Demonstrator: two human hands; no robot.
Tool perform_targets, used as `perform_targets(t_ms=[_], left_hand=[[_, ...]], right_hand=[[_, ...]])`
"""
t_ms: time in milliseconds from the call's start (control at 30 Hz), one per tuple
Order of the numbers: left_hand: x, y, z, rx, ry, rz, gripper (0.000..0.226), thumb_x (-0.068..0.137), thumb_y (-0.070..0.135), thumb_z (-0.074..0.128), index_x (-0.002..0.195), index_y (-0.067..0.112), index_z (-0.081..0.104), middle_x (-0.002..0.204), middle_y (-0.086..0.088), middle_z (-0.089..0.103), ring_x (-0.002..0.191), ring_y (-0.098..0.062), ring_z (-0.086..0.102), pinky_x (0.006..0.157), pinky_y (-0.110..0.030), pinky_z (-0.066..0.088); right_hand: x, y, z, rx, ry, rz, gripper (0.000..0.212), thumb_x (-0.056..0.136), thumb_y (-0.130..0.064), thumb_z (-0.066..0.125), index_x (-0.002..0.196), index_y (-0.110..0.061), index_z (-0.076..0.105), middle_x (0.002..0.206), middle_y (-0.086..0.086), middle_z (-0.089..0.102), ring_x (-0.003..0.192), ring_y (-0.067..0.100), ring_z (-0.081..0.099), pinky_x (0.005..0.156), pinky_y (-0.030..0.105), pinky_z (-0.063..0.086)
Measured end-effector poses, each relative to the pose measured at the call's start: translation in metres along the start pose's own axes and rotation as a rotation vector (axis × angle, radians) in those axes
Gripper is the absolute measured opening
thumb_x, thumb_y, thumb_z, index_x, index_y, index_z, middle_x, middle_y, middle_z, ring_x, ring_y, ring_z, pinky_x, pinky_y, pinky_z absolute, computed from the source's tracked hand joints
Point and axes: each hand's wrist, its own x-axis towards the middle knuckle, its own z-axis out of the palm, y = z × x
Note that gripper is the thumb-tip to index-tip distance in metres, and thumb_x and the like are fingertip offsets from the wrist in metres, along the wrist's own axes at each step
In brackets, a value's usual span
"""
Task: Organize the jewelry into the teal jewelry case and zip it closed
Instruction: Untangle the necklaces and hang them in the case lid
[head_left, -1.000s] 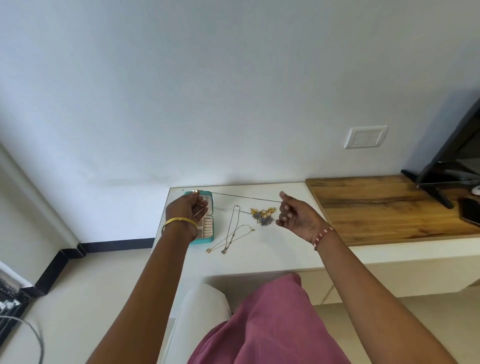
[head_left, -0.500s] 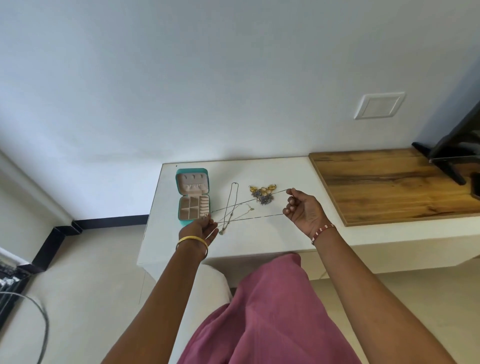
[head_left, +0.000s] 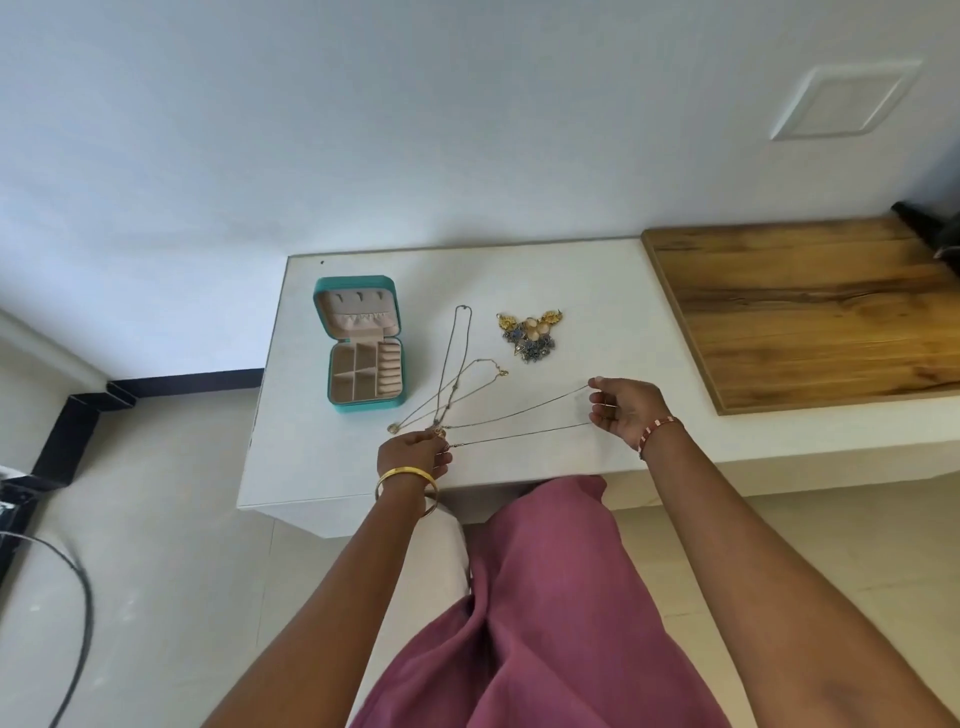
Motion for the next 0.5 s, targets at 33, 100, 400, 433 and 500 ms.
perform_targets(t_ms=[33, 100, 400, 433, 500], left_hand=[[0.004, -0.001, 0.004, 0.048, 0.007, 0.02, 0.02, 0.083, -0.003, 0.058, 0.102, -0.008, 0.062, 0.067, -0.008, 0.059, 0.058, -0.017, 0.058, 0.046, -0.016, 0.05], [0.01, -0.001, 0.013, 0.137, 0.021, 0.063, 0.018, 0.083, -0.001, 0.059, 0.1, -0.004, 0.064, 0.067, -0.007, 0.06, 0.052, -0.012, 0.058, 0.046, -0.014, 0.05], [0.018, -0.015, 0.023, 0.379, 0.107, 0.155, 0.017, 0.082, 0.012, 0.063, 0.095, 0.002, 0.069, 0.076, -0.013, 0.068, 0.068, -0.025, 0.062, 0.086, -0.038, 0.054], [0.018, -0.015, 0.023, 0.401, 0.112, 0.17, 0.017, 0.082, 0.012, 0.063, 0.095, 0.003, 0.069, 0.08, -0.015, 0.07, 0.074, -0.027, 0.064, 0.087, -0.039, 0.053], [0.02, -0.015, 0.024, 0.449, 0.121, 0.192, 0.017, 0.081, 0.012, 0.063, 0.093, 0.004, 0.07, 0.085, -0.018, 0.071, 0.083, -0.032, 0.066, 0.088, -0.04, 0.053]], right_hand=[[0.005, 0.0, 0.0, -0.032, 0.011, -0.005, 0.016, 0.088, -0.007, 0.055, 0.073, -0.006, 0.058, 0.065, 0.006, 0.05, 0.052, 0.015, 0.044, 0.044, 0.021, 0.047], [0.017, 0.0, 0.002, -0.11, 0.034, -0.024, 0.017, 0.087, -0.006, 0.056, 0.07, -0.007, 0.057, 0.063, 0.007, 0.05, 0.043, 0.012, 0.046, 0.038, 0.017, 0.045], [0.047, 0.007, 0.004, -0.348, 0.162, -0.175, 0.027, 0.086, 0.0, 0.058, 0.061, -0.009, 0.055, 0.055, 0.01, 0.05, 0.028, 0.008, 0.044, 0.033, 0.018, 0.046], [0.047, 0.007, 0.004, -0.367, 0.169, -0.198, 0.027, 0.085, 0.0, 0.059, 0.06, -0.01, 0.055, 0.055, 0.01, 0.051, 0.029, 0.008, 0.045, 0.034, 0.019, 0.047], [0.045, 0.008, 0.004, -0.415, 0.189, -0.242, 0.028, 0.084, -0.001, 0.061, 0.058, -0.012, 0.056, 0.054, 0.009, 0.052, 0.036, 0.014, 0.048, 0.037, 0.021, 0.048]])
